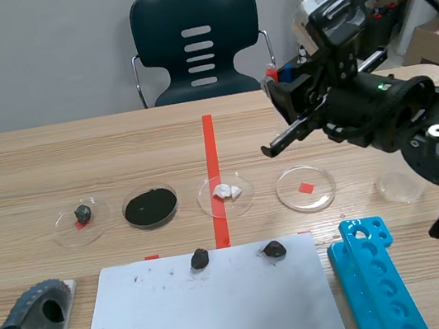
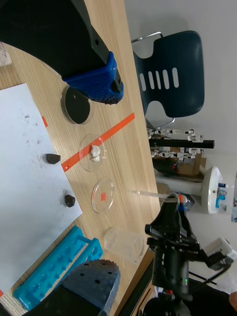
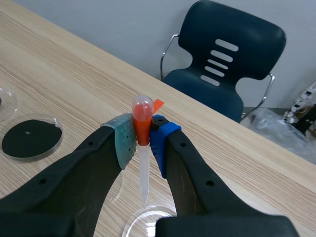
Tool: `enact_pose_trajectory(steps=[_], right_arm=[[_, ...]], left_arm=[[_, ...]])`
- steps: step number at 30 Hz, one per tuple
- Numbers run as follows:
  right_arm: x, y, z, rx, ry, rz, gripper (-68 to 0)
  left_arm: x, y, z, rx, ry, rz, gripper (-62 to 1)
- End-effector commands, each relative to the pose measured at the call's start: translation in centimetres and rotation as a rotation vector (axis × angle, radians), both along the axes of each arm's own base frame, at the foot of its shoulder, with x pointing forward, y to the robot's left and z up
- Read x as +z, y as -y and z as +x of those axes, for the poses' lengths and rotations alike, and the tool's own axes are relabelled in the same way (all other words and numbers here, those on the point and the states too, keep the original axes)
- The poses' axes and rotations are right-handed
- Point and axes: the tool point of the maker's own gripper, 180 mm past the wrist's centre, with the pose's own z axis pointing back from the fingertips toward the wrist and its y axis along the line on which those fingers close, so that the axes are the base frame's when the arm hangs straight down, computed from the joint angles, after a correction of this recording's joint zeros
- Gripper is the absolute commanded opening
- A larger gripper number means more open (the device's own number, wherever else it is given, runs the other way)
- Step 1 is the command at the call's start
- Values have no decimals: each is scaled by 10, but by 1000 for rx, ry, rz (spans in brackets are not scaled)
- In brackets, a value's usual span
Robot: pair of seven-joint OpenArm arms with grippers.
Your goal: Squeeze the dropper onto the mineral
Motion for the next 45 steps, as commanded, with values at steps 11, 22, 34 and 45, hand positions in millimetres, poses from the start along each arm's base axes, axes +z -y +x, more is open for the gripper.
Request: enact_pose_trajectory(steps=[11,22,34,45], right_arm=[[11,-37,22,58,10,88,-590],[2,-55,27,97,-1,121,-590],[-12,-67,29,117,-1,123,-590],[-15,-71,27,128,-9,140,-590]], left_arm=[[8,1,0,3,21,-23,14],[8,1,0,2,21,-23,14],[8,1,0,2,21,-23,14],[8,1,0,3,21,-23,14]])
